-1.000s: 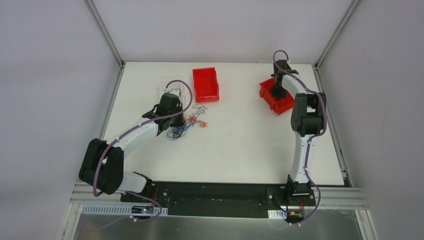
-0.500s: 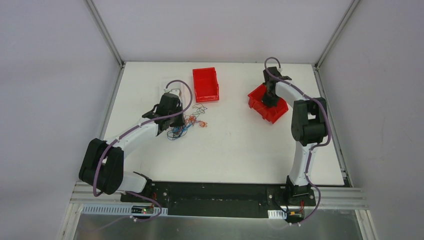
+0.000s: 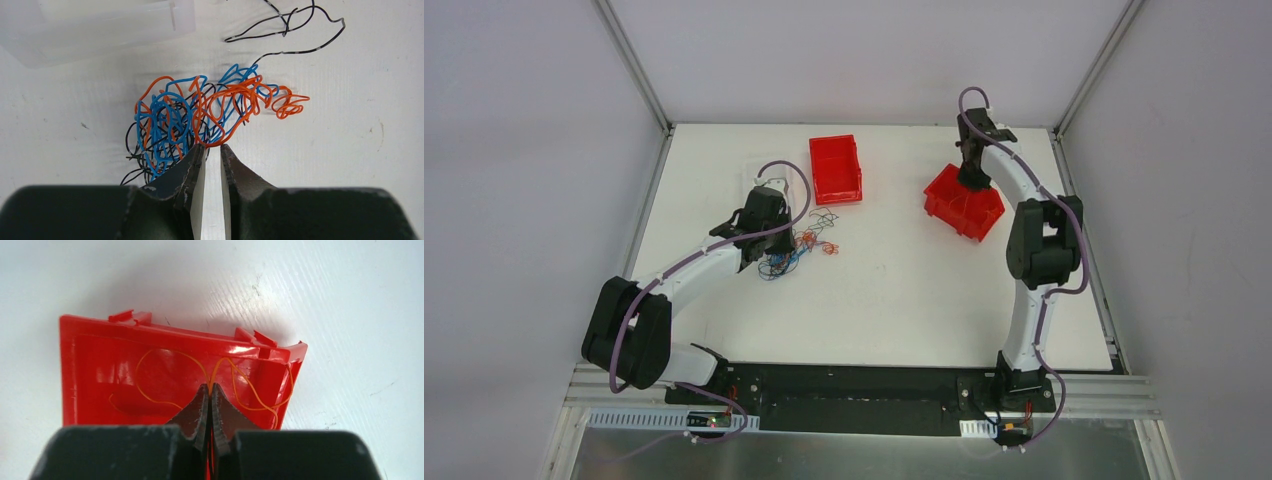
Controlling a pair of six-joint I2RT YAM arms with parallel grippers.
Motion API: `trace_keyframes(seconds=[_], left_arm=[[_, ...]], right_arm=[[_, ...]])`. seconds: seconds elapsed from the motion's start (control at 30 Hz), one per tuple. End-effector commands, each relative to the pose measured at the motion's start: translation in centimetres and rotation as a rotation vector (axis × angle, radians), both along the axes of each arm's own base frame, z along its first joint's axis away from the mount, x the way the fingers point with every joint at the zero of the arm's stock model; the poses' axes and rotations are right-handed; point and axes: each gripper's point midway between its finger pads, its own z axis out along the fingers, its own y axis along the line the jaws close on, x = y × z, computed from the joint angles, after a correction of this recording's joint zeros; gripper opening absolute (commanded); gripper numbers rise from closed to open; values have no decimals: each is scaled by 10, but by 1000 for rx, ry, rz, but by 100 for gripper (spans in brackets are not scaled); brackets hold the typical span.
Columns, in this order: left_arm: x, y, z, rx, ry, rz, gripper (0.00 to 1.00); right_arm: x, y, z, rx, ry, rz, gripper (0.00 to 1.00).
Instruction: Untangle the cables
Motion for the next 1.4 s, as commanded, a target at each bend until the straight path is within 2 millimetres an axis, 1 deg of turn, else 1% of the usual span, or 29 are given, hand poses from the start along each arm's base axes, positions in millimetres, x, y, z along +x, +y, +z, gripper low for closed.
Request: trace_keyframes(seconds=[0.0, 0.07, 0.17, 0.33, 0.43, 0.53, 0.7, 0.73, 0.87, 0.9, 0.97, 1.07, 1.17, 1.23, 1.37], left_arm=[[8, -6, 14, -6, -40, -17, 19], [8, -5, 14, -5, -40, -17, 19], [9, -5, 14, -1, -40, -15, 19], [8, -5, 12, -1, -35, -17, 19], [9, -6, 13, -1, -36, -17, 19], [9, -6, 12, -2, -33, -18, 19], [9, -7, 11, -2, -30, -21, 19], [9, -7, 11, -1, -29, -22, 19], [9, -7, 11, -2, -30, -22, 19], [9, -8, 11, -3, -30, -24, 19], [9, -8, 11, -2, -28, -24, 19], [9, -8, 12, -2, -32, -25, 19], [9, -7, 13, -1, -36, -23, 19], [9, -7, 13, 1, -37, -21, 19], [9, -7, 12, 3, -35, -20, 19]], right_arm=[[9, -1, 10, 84, 35, 33, 0], [9, 12, 7, 238, 44, 32, 0], [13, 20, 10, 356, 26, 18, 0], [22, 7, 10, 408, 12, -47, 0], [22, 10, 5, 529, 28, -116, 0], [19, -8, -6, 545, 18, -273, 0], [6, -17, -24, 602, 20, -549, 0], [1, -22, -27, 591, 9, -611, 0], [-19, -40, -27, 519, -37, -871, 0], [-24, -43, -27, 514, -48, -945, 0], [-31, -44, -31, 520, -57, -1039, 0], [-32, -43, -35, 533, -64, -1112, 0], [-31, -38, -36, 580, -56, -1165, 0], [-28, -37, -31, 614, -78, -1194, 0], [-28, -39, -13, 661, -141, -1278, 0]])
